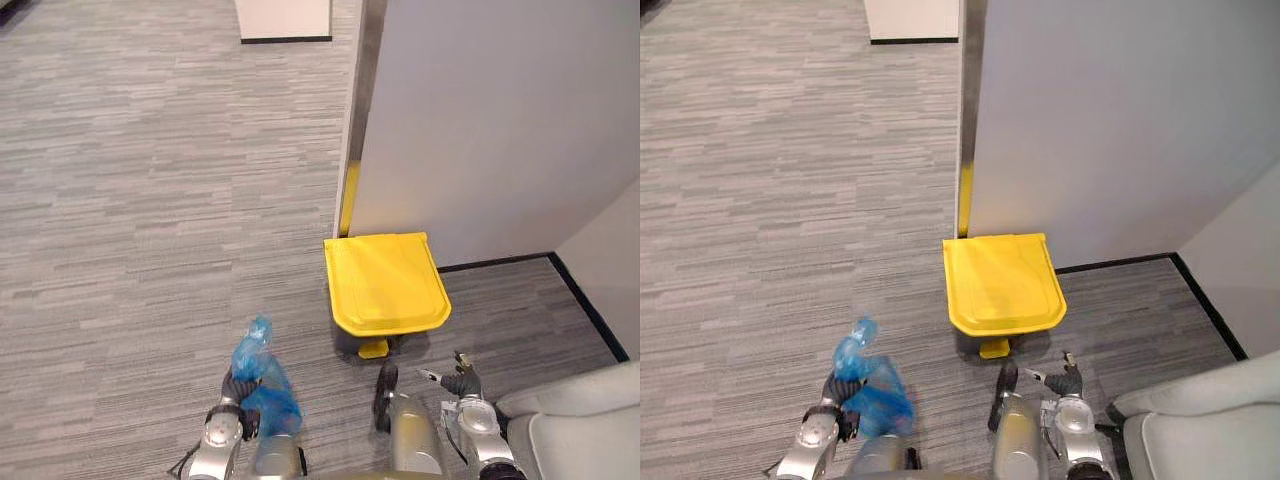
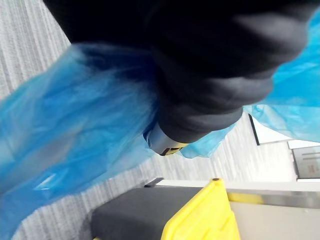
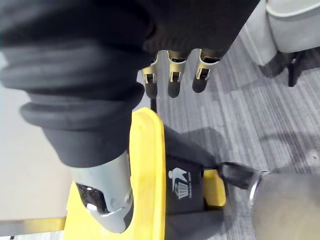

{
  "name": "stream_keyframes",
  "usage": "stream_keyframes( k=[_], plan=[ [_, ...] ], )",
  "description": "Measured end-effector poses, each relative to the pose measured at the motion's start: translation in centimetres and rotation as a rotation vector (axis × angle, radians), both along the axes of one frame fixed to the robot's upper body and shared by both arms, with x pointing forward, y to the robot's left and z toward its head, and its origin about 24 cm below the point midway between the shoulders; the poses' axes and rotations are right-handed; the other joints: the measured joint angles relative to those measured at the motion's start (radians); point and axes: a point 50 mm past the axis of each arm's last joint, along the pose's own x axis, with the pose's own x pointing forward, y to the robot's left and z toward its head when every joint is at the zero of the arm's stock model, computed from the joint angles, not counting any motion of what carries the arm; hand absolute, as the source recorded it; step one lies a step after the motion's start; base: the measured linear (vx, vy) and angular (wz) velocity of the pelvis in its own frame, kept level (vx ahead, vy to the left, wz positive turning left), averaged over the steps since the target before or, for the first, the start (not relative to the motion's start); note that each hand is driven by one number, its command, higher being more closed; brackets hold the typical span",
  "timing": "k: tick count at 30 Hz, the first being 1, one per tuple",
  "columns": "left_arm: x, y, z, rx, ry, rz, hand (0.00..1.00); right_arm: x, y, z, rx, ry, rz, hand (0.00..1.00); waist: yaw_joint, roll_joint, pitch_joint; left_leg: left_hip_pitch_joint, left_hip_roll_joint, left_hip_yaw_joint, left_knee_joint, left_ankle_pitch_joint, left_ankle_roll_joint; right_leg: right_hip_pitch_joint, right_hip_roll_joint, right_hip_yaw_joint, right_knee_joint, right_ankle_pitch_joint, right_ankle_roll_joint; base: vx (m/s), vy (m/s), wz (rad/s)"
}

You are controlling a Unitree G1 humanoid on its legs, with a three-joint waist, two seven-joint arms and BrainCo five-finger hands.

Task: Gather rubbish on tea table into small bin, then transfer packed bag to large trash can.

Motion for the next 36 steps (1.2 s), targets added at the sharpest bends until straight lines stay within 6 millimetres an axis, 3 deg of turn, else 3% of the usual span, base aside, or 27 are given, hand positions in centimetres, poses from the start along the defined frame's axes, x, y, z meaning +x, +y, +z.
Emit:
stream_keyframes(
  k=[3, 4, 6, 8, 11, 13, 16, 19, 23, 27, 30, 32, 34, 35, 36],
  plan=[
    [0.9, -0.1, 0.5, 0.001, -0.024, -0.008, 1.00, -1.4, -0.7, -0.3, 0.005, 0.016, -0.050, 0.00, 0.002, 0.001, 0.004, 0.067, 0.030, -0.025, -0.078, -0.005, 0.001, -0.036, 0.017, 0.033, 0.156, -0.054, 0.023, 0.29, -0.238, 0.17],
    [1.1, -0.1, 0.6, 0.003, -0.030, -0.010, 1.00, -1.9, -1.0, -0.3, 0.006, 0.016, -0.070, 0.00, 0.001, 0.000, 0.003, 0.085, 0.038, -0.040, -0.085, -0.019, -0.009, -0.052, 0.021, 0.046, 0.228, -0.088, 0.008, 0.23, -0.259, 0.36],
    [1.1, -0.1, 0.6, 0.007, -0.029, -0.013, 1.00, -3.8, -1.7, -0.9, 0.010, 0.052, -0.125, 0.00, -0.002, -0.005, -0.001, 0.122, 0.053, -0.071, -0.104, -0.038, -0.042, -0.077, 0.032, 0.062, 0.347, -0.140, -0.057, 0.22, -0.229, 0.41],
    [1.0, -0.4, 0.5, 0.002, -0.027, -0.018, 1.00, -4.1, -1.8, -1.0, 0.024, 0.058, -0.150, 0.00, -0.002, 0.020, -0.010, 0.119, 0.090, -0.076, -0.124, -0.040, -0.041, -0.095, 0.054, 0.033, 0.376, -0.177, -0.064, 0.28, -0.232, 0.14],
    [1.1, -0.9, 0.5, -0.013, -0.027, -0.023, 1.00, -3.8, -0.6, -1.2, 0.073, 0.043, -0.158, 0.00, -0.005, 0.020, -0.020, 0.082, 0.125, -0.099, -0.142, 0.060, -0.041, -0.113, 0.065, -0.011, 0.392, -0.219, -0.075, 0.26, -0.236, 0.20],
    [1.2, -1.2, 0.5, -0.021, -0.033, -0.025, 1.00, -3.6, -0.2, -1.2, 0.088, 0.034, -0.156, 0.00, -0.004, 0.023, -0.034, 0.062, 0.141, -0.107, -0.150, 0.095, -0.053, -0.112, 0.062, -0.041, 0.389, -0.229, -0.088, 0.27, -0.207, 0.41],
    [1.5, -1.5, 0.9, -0.024, -0.053, -0.038, 1.00, -2.1, 0.6, -0.7, 0.102, -0.002, -0.126, 0.00, -0.003, 0.019, -0.042, 0.023, 0.161, -0.133, -0.175, 0.144, -0.077, -0.109, 0.052, -0.085, 0.372, -0.232, -0.091, 0.15, -0.136, 0.42],
    [1.1, -1.4, 0.7, -0.022, -0.045, -0.045, 1.00, -0.7, 2.0, -0.6, 0.115, -0.008, -0.058, 0.00, 0.003, 0.012, -0.046, 0.003, 0.174, -0.134, -0.174, 0.146, -0.077, -0.110, 0.048, -0.094, 0.370, -0.228, -0.096, -0.03, -0.074, 0.27],
    [0.7, -1.0, 0.6, -0.011, -0.038, -0.042, 1.00, 1.9, 4.9, 0.3, 0.125, -0.046, 0.113, 0.00, 0.001, 0.012, -0.056, -0.042, 0.206, -0.146, -0.238, 0.099, -0.085, -0.141, 0.071, -0.129, 0.324, -0.219, -0.082, -0.12, -0.067, 0.29],
    [0.7, -0.9, 0.7, -0.008, -0.040, -0.041, 1.00, 5.1, 7.2, 2.3, 0.091, -0.122, 0.266, 0.00, 0.020, -0.001, -0.048, -0.120, 0.204, -0.180, -0.193, 0.072, -0.095, -0.183, 0.090, -0.096, 0.303, -0.183, -0.075, -0.24, -0.093, 0.12],
    [1.3, -0.6, 1.5, -0.001, -0.089, -0.032, 1.00, 8.6, 8.8, 5.2, 0.033, -0.231, 0.376, 0.00, 0.047, -0.003, -0.046, -0.138, 0.200, -0.218, -0.233, 0.075, -0.103, -0.185, 0.124, -0.095, 0.230, -0.162, -0.086, -0.11, -0.077, 0.06],
    [2.2, -0.9, 2.3, -0.001, -0.133, -0.035, 1.00, 11.7, 9.5, 8.4, -0.033, -0.344, 0.451, 0.00, 0.055, -0.005, -0.031, -0.250, 0.149, -0.204, -0.017, 0.070, -0.104, -0.191, 0.119, -0.116, 0.185, -0.136, -0.090, -0.19, -0.067, -0.08],
    [2.7, -1.2, 2.8, -0.005, -0.165, -0.031, 1.00, 12.9, 9.7, 10.0, -0.068, -0.398, 0.477, 0.00, 0.059, -0.001, -0.010, -0.267, 0.146, -0.181, -0.008, 0.044, -0.080, -0.189, 0.137, -0.110, 0.189, -0.120, -0.082, -0.20, -0.045, 0.06],
    [3.4, -1.0, 3.5, 0.004, -0.201, -0.039, 1.00, 13.9, 9.8, 11.3, -0.095, -0.438, 0.482, 0.00, 0.059, -0.028, 0.020, -0.263, 0.146, -0.181, -0.011, 0.044, -0.085, -0.189, 0.142, -0.086, 0.187, -0.099, -0.114, -0.24, -0.126, 0.38],
    [3.8, -0.7, 3.9, 0.017, -0.219, -0.044, 1.00, 14.5, 9.6, 12.2, -0.117, -0.462, 0.488, 0.00, 0.062, -0.039, 0.032, -0.267, 0.141, -0.206, -0.025, 0.049, -0.096, -0.184, 0.152, -0.084, 0.169, -0.093, -0.123, -0.17, -0.154, 0.51]
  ],
)
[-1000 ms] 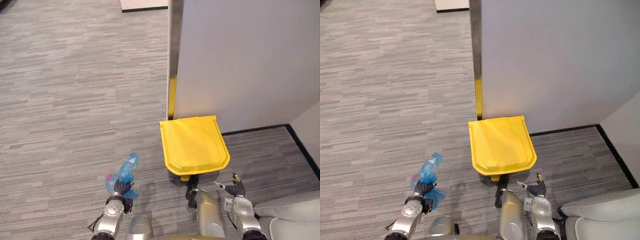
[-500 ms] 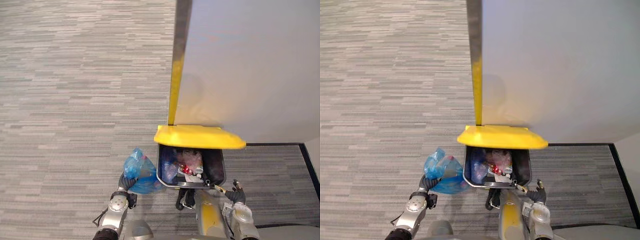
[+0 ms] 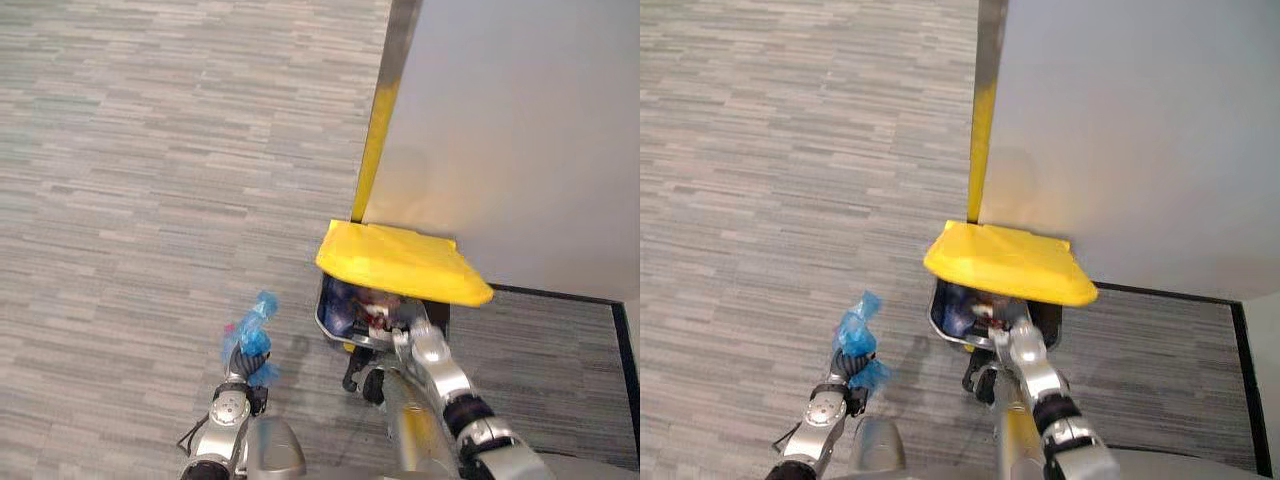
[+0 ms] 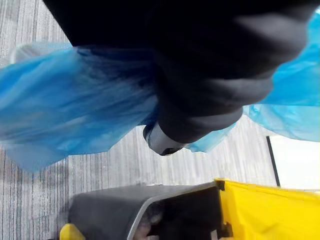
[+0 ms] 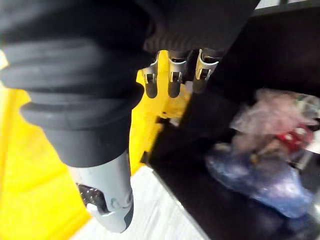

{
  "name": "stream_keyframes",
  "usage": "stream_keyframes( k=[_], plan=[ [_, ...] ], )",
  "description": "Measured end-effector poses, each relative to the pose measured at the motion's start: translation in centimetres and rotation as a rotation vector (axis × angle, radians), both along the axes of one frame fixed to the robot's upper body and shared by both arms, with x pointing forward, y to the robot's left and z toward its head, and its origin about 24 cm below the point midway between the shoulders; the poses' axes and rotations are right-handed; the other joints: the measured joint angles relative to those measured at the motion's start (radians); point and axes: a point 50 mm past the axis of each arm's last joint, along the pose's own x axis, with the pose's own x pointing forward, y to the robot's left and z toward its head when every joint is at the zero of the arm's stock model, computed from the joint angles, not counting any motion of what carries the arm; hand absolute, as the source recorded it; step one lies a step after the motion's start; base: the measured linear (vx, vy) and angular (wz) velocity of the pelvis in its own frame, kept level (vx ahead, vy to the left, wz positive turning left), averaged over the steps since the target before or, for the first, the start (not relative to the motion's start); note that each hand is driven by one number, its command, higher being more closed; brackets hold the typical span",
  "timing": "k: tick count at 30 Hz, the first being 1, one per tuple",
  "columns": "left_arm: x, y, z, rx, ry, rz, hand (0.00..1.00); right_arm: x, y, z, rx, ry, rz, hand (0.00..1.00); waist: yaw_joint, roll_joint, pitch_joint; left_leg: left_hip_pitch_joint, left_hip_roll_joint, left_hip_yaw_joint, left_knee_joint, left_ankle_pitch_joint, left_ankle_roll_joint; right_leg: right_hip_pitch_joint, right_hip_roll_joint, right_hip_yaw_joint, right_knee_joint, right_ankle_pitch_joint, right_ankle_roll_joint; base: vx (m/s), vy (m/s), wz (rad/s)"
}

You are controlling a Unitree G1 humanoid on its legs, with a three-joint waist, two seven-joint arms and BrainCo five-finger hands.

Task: Gather rubbish on tea table into small bin, then transfer packed bag to large trash can.

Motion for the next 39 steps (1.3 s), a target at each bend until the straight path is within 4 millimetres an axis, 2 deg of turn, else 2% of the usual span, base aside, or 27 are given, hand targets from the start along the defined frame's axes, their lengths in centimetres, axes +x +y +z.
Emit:
stream_keyframes(
  k=[1, 2, 3, 4, 5, 6, 7, 8, 9, 13, 22, 25, 33, 35, 39],
  plan=[
    [0.3, 0.2, 0.3, 0.006, -0.013, -0.001, 1.00, 0.6, -0.3, 0.9, -0.018, -0.028, 0.002, 0.00, 0.006, -0.006, 0.000, -0.009, -0.010, -0.022, -0.016, 0.009, -0.031, 0.004, 0.010, -0.017, -0.040, 0.000, 0.001, -0.12, -0.129, 0.30],
    [0.5, 0.3, 0.6, 0.008, -0.029, 0.000, 1.00, 1.6, -0.8, 2.5, -0.042, -0.077, 0.001, 0.00, 0.019, -0.010, 0.003, -0.050, -0.027, -0.046, 0.042, 0.006, -0.024, 0.004, 0.021, -0.042, -0.095, 0.004, 0.015, -0.06, -0.082, 0.04],
    [0.6, 0.0, 0.7, 0.003, -0.034, -0.005, 1.00, 2.4, -1.4, 3.9, -0.068, -0.119, -0.004, 0.00, 0.025, 0.011, 0.015, -0.089, -0.033, -0.060, 0.096, -0.003, 0.008, -0.007, 0.015, -0.066, -0.069, -0.045, 0.145, -0.03, -0.001, -0.05],
    [0.8, -0.3, 0.9, -0.004, -0.044, -0.015, 1.00, 3.0, -2.4, 5.4, -0.097, -0.159, -0.020, 0.00, 0.027, 0.043, 0.031, -0.081, -0.021, -0.045, 0.073, -0.008, 0.044, -0.058, 0.010, 0.012, 0.121, -0.017, 0.011, -0.02, 0.013, 0.38],
    [1.2, -0.2, 1.2, 0.012, -0.058, -0.030, 1.00, 3.4, -3.4, 6.1, -0.115, -0.177, -0.048, 0.00, 0.020, -0.003, 0.054, -0.069, -0.048, -0.043, 0.079, -0.003, -0.016, -0.026, -0.033, 0.110, 0.148, 0.026, -0.053, 0.00, -0.009, 0.46],
    [1.6, -0.2, 1.5, 0.010, -0.071, -0.029, 1.00, 3.7, -3.7, 6.7, -0.126, -0.188, -0.051, 0.00, 0.025, 0.003, 0.064, -0.072, -0.038, -0.055, 0.072, -0.002, -0.020, -0.017, -0.025, 0.095, 0.131, 0.022, -0.035, -0.01, -0.084, 0.51],
    [1.7, 0.0, 1.6, 0.017, -0.076, -0.029, 1.00, 4.1, -4.0, 7.8, -0.136, -0.215, -0.056, 0.00, 0.030, 0.000, 0.065, -0.089, -0.030, -0.077, 0.054, 0.007, -0.024, -0.016, -0.015, 0.071, 0.092, 0.037, -0.032, 0.01, -0.093, 0.08],
    [1.7, -0.1, 1.7, 0.013, -0.079, -0.032, 1.00, 4.6, -4.2, 8.9, -0.142, -0.245, -0.060, 0.00, 0.035, -0.001, 0.066, -0.093, -0.025, -0.083, 0.054, 0.014, -0.031, -0.016, -0.010, 0.053, 0.069, 0.067, -0.071, 0.01, -0.065, 0.04],
    [1.7, -0.2, 1.7, 0.011, -0.081, -0.035, 1.00, 4.7, -4.2, 9.3, -0.144, -0.256, -0.061, 0.00, 0.037, -0.001, 0.066, -0.098, -0.022, -0.083, 0.054, 0.014, -0.031, -0.016, -0.005, 0.051, 0.063, 0.073, -0.081, 0.01, -0.034, -0.08],
    [1.8, -0.8, 2.1, 0.006, -0.103, -0.058, 1.00, 4.9, -5.0, 9.6, -0.166, -0.258, -0.084, 0.00, 0.038, -0.005, 0.067, -0.074, -0.021, -0.081, 0.022, 0.047, -0.058, 0.028, -0.006, 0.046, 0.020, 0.092, -0.065, 0.00, 0.034, 0.07],
    [1.3, -0.4, 3.2, 0.017, -0.152, -0.082, 1.00, 5.2, -4.7, 9.7, -0.180, -0.240, -0.077, 0.00, 0.046, -0.018, 0.065, -0.058, -0.040, -0.079, -0.002, 0.064, -0.050, 0.069, -0.019, 0.046, -0.031, 0.134, -0.072, 0.01, 0.059, 0.06],
    [1.6, -0.6, 4.1, 0.001, -0.193, -0.091, 1.00, 5.5, -4.7, 10.0, -0.186, -0.231, -0.080, 0.00, 0.046, -0.022, 0.066, -0.054, -0.040, -0.079, -0.013, 0.070, -0.052, 0.076, -0.018, 0.045, -0.046, 0.141, -0.071, 0.01, 0.002, 0.02],
    [2.4, -3.3, 8.5, -0.084, -0.395, -0.206, 1.00, 5.6, -4.8, 9.2, -0.202, -0.190, -0.076, 0.00, 0.047, -0.044, 0.055, -0.025, -0.049, -0.074, -0.037, 0.089, -0.042, 0.128, -0.018, 0.045, -0.113, 0.172, -0.056, -0.03, 0.007, 0.03],
    [2.4, -4.5, 10.1, -0.119, -0.464, -0.263, 1.00, 5.5, -4.8, 9.0, -0.214, -0.178, -0.071, 0.00, 0.048, -0.053, 0.050, -0.017, -0.055, -0.066, -0.041, 0.090, -0.040, 0.137, -0.018, 0.053, -0.128, 0.178, -0.047, -0.04, 0.012, -0.05],
    [2.1, -7.0, 12.1, -0.181, -0.547, -0.374, 1.00, 5.5, -4.6, 8.7, -0.235, -0.167, -0.058, 0.00, 0.043, -0.063, 0.043, -0.010, -0.063, -0.055, -0.045, 0.091, -0.039, 0.137, -0.025, 0.061, -0.127, 0.183, -0.044, -0.01, 0.014, -0.04]
  ],
)
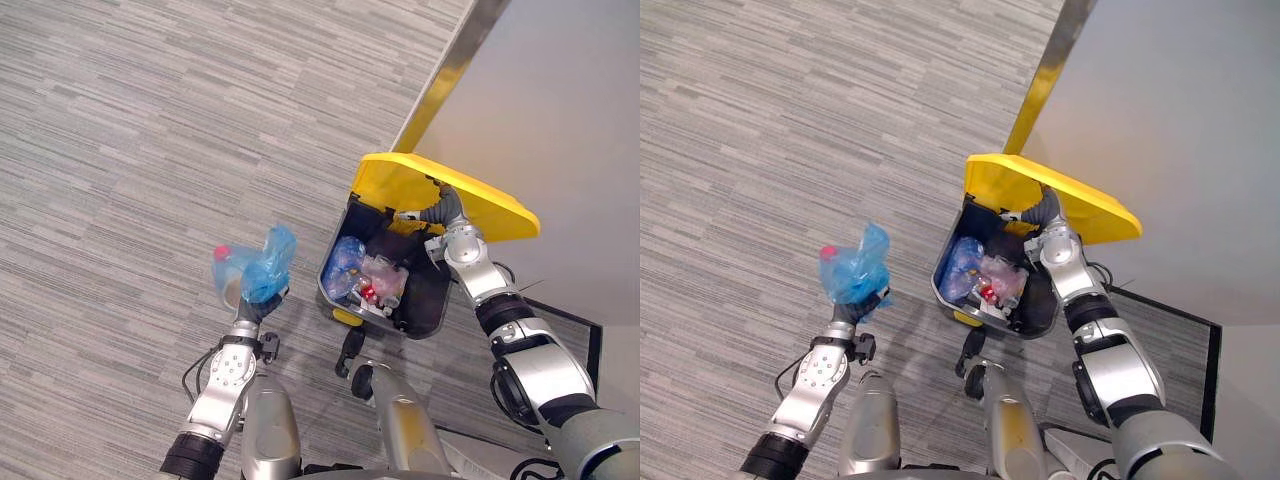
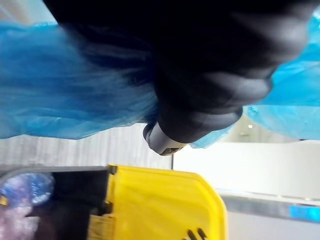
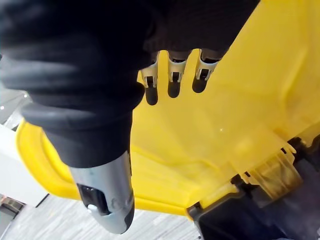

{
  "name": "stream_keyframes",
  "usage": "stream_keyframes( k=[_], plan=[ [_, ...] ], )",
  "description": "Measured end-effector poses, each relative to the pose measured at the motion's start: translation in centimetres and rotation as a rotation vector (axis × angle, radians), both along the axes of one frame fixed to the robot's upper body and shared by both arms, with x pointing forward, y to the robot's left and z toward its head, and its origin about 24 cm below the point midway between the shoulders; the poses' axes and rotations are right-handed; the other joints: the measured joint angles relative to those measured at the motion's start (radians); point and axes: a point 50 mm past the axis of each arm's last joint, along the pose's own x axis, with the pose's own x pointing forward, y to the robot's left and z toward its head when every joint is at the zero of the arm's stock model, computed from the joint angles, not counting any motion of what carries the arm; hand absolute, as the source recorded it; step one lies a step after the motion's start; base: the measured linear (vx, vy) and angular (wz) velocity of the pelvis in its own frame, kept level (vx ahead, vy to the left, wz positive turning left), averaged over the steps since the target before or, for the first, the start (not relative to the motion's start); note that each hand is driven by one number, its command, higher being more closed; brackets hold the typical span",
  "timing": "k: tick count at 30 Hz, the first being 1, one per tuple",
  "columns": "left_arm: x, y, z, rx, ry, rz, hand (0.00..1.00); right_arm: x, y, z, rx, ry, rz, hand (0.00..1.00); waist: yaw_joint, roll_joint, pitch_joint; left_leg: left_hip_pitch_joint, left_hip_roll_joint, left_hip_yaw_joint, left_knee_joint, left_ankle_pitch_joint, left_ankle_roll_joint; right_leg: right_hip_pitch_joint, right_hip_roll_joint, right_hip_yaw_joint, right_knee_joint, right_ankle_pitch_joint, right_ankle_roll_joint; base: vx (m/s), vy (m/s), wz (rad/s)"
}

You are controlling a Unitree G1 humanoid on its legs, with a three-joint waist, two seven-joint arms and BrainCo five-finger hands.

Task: Gather rubbish on tea table into small bin, then transfer packed bag to large trash can.

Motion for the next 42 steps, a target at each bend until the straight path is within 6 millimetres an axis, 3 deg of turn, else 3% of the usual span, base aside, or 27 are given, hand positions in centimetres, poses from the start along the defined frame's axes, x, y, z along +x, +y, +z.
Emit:
stream_keyframes(
  k=[7, 12, 17, 24, 31, 37, 42],
  plan=[
    [0.7, -4.0, 3.5, -0.052, -0.128, -0.182, 1.00, 0.4, 0.1, -0.1, -0.015, 0.041, 0.026, 0.00, -0.019, -0.001, -0.021, 0.024, -0.013, 0.012, -0.023, 0.008, 0.004, 0.003, -0.013, 0.016, 0.013, 0.004, -0.006, 0.01, 0.004, -0.01],
    [1.4, -7.8, 7.6, -0.051, -0.283, -0.332, 1.00, 0.5, 0.4, 0.0, -0.037, 0.051, 0.038, 0.00, -0.035, 0.001, -0.026, 0.020, -0.014, 0.011, -0.020, 0.009, 0.003, 0.003, -0.012, 0.017, 0.004, 0.004, -0.005, 0.00, 0.000, 0.00],
    [2.8, -10.1, 10.4, -0.036, -0.378, -0.368, 1.00, 0.9, 0.7, 0.8, -0.048, 0.040, 0.045, 0.00, -0.077, 0.010, -0.031, 0.009, -0.014, 0.011, -0.004, 0.005, 0.006, 0.002, -0.010, 0.016, -0.003, 0.013, -0.004, 0.00, 0.000, 0.00],
    [4.5, -10.5, 10.9, 0.021, -0.374, -0.326, 1.00, 1.3, 0.6, 2.2, -0.059, 0.018, 0.052, 0.00, -0.098, 0.018, -0.029, -0.039, -0.014, 0.018, 0.032, -0.002, 0.009, -0.037, -0.008, 0.023, -0.003, 0.028, -0.005, -0.01, 0.004, -0.06],
    [6.5, -10.3, 10.5, 0.093, -0.334, -0.265, 1.00, 1.7, -0.8, 4.3, -0.093, -0.028, 0.020, 0.00, -0.104, 0.062, 0.005, -0.087, -0.016, 0.020, 0.079, -0.012, 0.012, -0.069, -0.008, 0.029, 0.000, 0.041, -0.002, -0.03, 0.003, -0.03],
    [8.3, -9.5, 8.5, 0.181, -0.236, -0.198, 1.00, 2.5, -0.5, 7.6, -0.115, -0.109, 0.022, 0.00, -0.107, 0.076, 0.058, -0.142, -0.014, 0.015, 0.111, -0.017, 0.019, -0.112, -0.004, 0.029, 0.004, 0.047, 0.003, -0.05, -0.010, -0.03],
    [9.6, -9.4, 7.3, 0.245, -0.172, -0.158, 1.00, 2.7, -0.7, 7.9, -0.215, -0.109, -0.004, 0.00, -0.107, 0.079, 0.097, -0.195, -0.012, 0.002, 0.140, -0.020, 0.016, -0.146, -0.003, 0.018, 0.005, 0.053, -0.001, 0.00, -0.002, 0.02]
  ],
)
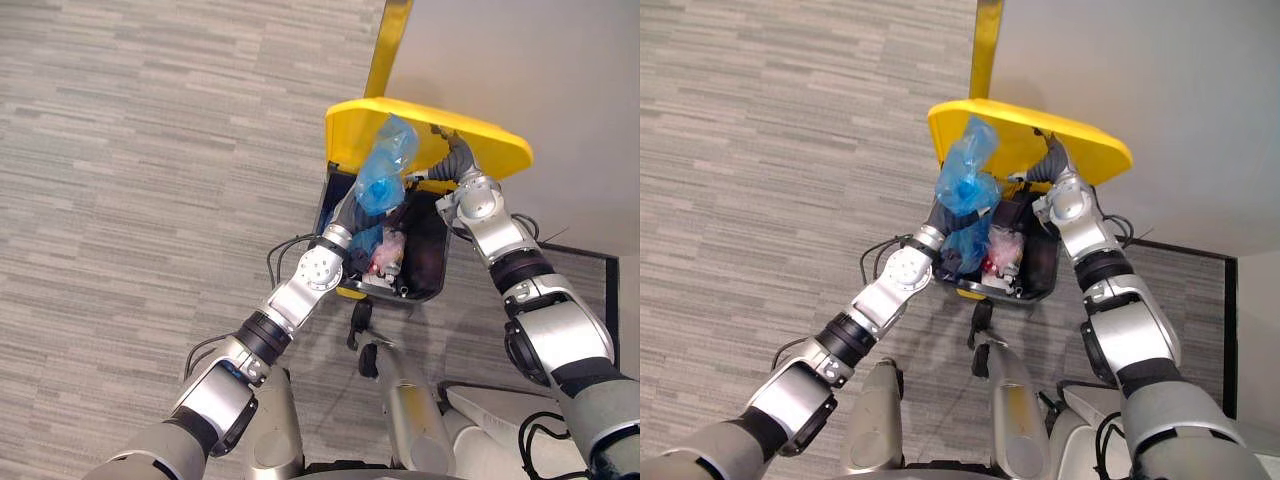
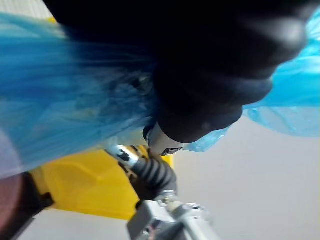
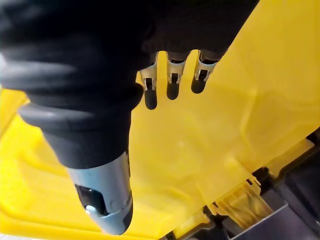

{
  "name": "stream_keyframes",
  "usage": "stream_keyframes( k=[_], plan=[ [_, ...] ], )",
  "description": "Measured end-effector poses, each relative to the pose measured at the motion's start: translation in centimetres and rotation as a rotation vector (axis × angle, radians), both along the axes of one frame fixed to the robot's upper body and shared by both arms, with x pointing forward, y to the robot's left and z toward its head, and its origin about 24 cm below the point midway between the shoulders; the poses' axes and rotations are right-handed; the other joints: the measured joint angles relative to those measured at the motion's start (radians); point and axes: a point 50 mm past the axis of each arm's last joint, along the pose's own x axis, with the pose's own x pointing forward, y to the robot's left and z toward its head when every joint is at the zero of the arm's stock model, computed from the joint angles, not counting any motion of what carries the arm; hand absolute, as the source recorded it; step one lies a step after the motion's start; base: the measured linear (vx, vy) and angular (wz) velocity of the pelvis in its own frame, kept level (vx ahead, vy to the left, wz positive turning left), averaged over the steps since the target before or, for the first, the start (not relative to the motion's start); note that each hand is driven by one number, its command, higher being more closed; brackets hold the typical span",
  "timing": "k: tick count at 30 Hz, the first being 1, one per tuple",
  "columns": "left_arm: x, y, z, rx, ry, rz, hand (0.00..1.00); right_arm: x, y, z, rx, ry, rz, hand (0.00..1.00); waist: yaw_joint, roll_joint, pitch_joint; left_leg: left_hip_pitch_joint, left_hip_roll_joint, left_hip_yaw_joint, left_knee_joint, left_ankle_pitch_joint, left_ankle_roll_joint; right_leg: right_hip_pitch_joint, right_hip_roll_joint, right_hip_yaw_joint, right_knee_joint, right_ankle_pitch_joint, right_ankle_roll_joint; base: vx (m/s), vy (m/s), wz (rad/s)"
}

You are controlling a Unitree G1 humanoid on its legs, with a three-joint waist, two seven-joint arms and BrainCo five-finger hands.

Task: Gather rubbish on tea table into small bin, then transfer packed bag to large trash can.

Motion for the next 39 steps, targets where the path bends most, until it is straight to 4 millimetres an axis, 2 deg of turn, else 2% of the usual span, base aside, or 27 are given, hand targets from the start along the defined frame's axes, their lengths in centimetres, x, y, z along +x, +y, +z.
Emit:
stream_keyframes(
  k=[3, 8, 11, 15, 16, 20, 25, 31, 35, 39],
  plan=[
    [0.8, 0.0, -0.4, 0.039, 0.029, 0.029, 1.00, 0.1, 0.2, 0.3, -0.074, -0.007, 0.002, 0.00, -0.001, 0.002, 0.022, -0.041, -0.001, -0.003, 0.028, -0.010, 0.000, -0.033, -0.003, 0.000, 0.011, 0.003, 0.000, 0.01, 0.036, -0.03],
    [2.1, 1.3, -3.0, 0.132, 0.140, 0.110, 1.00, 0.2, 0.9, 0.9, -0.191, -0.022, 0.018, 0.00, -0.006, 0.001, 0.037, -0.112, -0.001, -0.004, 0.064, -0.023, 0.005, -0.096, -0.010, 0.002, 0.034, 0.010, -0.010, 0.02, 0.024, -0.01],
    [2.2, 1.7, -4.0, 0.171, 0.170, 0.124, 1.00, 0.2, 1.5, 1.4, -0.235, -0.043, 0.036, 0.00, -0.016, 0.001, 0.037, -0.142, 0.000, -0.003, 0.076, -0.025, 0.006, -0.120, -0.013, 0.002, 0.042, 0.010, -0.010, 0.01, 0.006, 0.01],
    [2.6, 1.4, -4.3, 0.291, 0.156, 0.115, 1.00, -0.1, 3.8, 2.7, -0.262, -0.121, 0.109, 0.00, -0.028, 0.000, 0.039, -0.170, 0.000, 0.009, 0.089, -0.030, 0.007, -0.154, -0.017, 0.012, 0.057, 0.009, -0.010, 0.00, 0.005, -0.05],
    [2.6, 1.3, -4.3, 0.317, 0.148, 0.110, 0.00, -0.2, 4.4, 2.9, -0.255, -0.138, 0.122, 0.00, -0.028, 0.000, 0.039, -0.171, 0.002, 0.014, 0.089, -0.032, 0.005, -0.159, -0.016, 0.016, 0.058, 0.009, -0.010, 0.00, -0.015, -0.11],
    [2.8, 1.1, -4.2, 0.427, 0.105, 0.124, 0.00, -0.7, 6.8, 3.8, -0.242, -0.203, 0.200, 0.00, -0.031, -0.001, 0.038, -0.188, 0.021, 0.040, 0.101, -0.045, 0.000, -0.191, -0.001, 0.030, 0.068, 0.007, -0.010, 0.01, -0.032, -0.20],
    [3.0, 1.5, -4.8, 0.497, 0.117, 0.157, 0.00, -0.9, 7.6, 3.9, -0.239, -0.218, 0.228, 0.00, -0.035, -0.001, 0.038, -0.180, 0.033, 0.060, 0.100, -0.051, 0.000, -0.203, 0.009, 0.045, 0.080, 0.004, -0.015, 0.02, -0.021, -0.13],
    [3.0, 2.0, -5.2, 0.490, 0.140, 0.176, 0.00, -1.3, 8.4, 4.3, -0.251, -0.249, 0.276, 0.00, -0.045, -0.004, 0.037, -0.148, 0.031, 0.073, 0.076, -0.049, -0.002, -0.188, 0.009, 0.056, 0.080, 0.000, -0.012, 0.01, -0.013, -0.03],
    [2.7, 2.7, -6.4, 0.480, 0.182, 0.192, 0.00, -1.3, 7.9, 4.1, -0.258, -0.241, 0.268, 0.00, -0.053, -0.008, 0.035, -0.109, 0.031, 0.073, 0.045, -0.042, -0.010, -0.153, 0.009, 0.052, 0.068, -0.005, -0.010, 0.00, -0.020, 0.07],
    [2.5, 4.5, -7.6, 0.490, 0.221, 0.229, 0.00, -1.2, 6.0, 3.0, -0.269, -0.207, 0.225, 0.00, -0.054, -0.026, 0.023, -0.074, 0.028, 0.075, 0.004, -0.025, -0.010, -0.124, 0.008, 0.049, 0.051, -0.005, -0.010, 0.02, -0.015, 0.06]
  ],
)
